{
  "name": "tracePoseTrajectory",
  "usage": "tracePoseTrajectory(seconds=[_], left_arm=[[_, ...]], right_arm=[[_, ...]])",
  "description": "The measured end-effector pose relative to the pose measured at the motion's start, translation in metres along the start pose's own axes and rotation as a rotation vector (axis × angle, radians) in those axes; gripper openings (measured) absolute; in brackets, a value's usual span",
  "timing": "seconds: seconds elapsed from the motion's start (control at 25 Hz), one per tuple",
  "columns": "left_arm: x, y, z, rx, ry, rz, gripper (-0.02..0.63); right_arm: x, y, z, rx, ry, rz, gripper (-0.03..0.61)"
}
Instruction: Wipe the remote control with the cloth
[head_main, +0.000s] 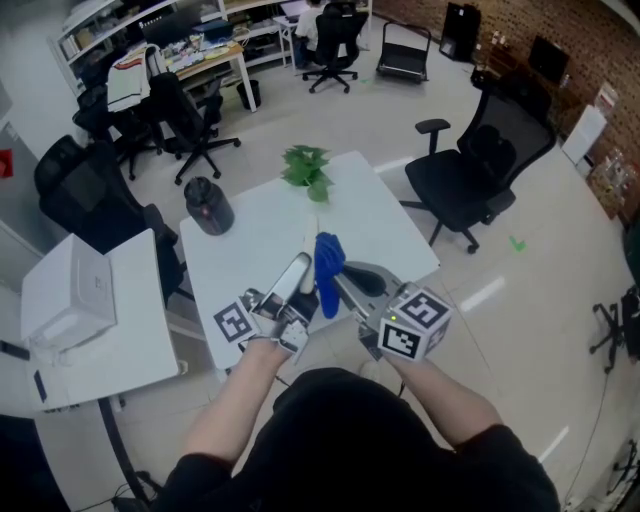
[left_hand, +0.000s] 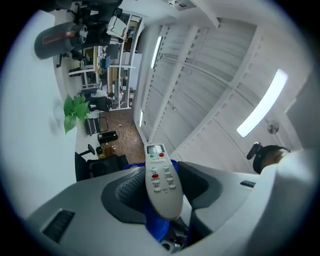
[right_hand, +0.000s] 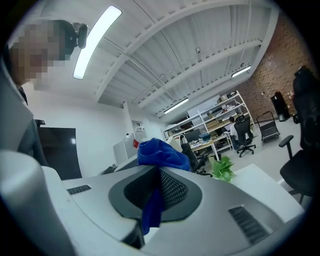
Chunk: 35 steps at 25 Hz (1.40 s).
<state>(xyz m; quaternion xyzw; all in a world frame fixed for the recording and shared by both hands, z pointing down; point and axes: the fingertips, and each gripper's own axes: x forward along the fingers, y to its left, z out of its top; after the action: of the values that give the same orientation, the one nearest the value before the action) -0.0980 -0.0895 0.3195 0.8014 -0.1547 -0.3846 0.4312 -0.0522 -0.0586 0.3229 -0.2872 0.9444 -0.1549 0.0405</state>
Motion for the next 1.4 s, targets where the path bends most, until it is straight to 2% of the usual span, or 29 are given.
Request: tracePoseTrajectory(seconds=[0.16,0.32,0.48,0.6,0.72,0.84,1.12,1.28,1.36,1.4], left_arm=[[0.0,-0.008,-0.018,0.015,0.071,-0.02,0.209],[-0.002,-0.01,-0.025,0.025,0.092,-0.019,0.209],[-0.005,-0.005,-0.009,0.049,0.039,0.017,0.209],[-0.004,0.0,0.016,0.055,-0.035,0.045,0.209],[0.005,-0.003,0.022,0.057,-0.05,0.03,0.209],[0.01,-0.01,0.012,0.051,-0.021,0.008,0.209],[0.003,-0.008,-0.024,0.079,0.109,0.036,0.209],[-0.008,0.004,-0.03,0.16,0.14,0.101,0.209],[-0.018,0.019,-0.026,0.252,0.151,0.177,0.209],[-0.026,0.032,-0.023,0.33,0.167,0.247,0.209]], right_arm=[[-0.001,-0.021,0.019,-0.014,-0.031,-0.038,0.005],[-0.003,-0.035,0.043,-0.031,-0.067,-0.065,0.006],[-0.021,-0.029,0.058,-0.045,-0.114,-0.041,0.006],[-0.021,-0.007,0.039,-0.037,-0.075,0.007,0.006],[-0.009,0.012,0.012,-0.018,-0.017,0.059,0.006],[-0.003,0.014,0.001,-0.004,0.005,0.065,0.006],[-0.003,-0.023,0.026,-0.014,-0.036,0.009,0.006],[0.0,-0.04,0.034,-0.017,-0.046,-0.013,0.006],[0.0,-0.048,0.034,-0.025,-0.043,-0.024,0.006],[-0.001,-0.053,0.031,-0.029,-0.033,-0.033,0.006]])
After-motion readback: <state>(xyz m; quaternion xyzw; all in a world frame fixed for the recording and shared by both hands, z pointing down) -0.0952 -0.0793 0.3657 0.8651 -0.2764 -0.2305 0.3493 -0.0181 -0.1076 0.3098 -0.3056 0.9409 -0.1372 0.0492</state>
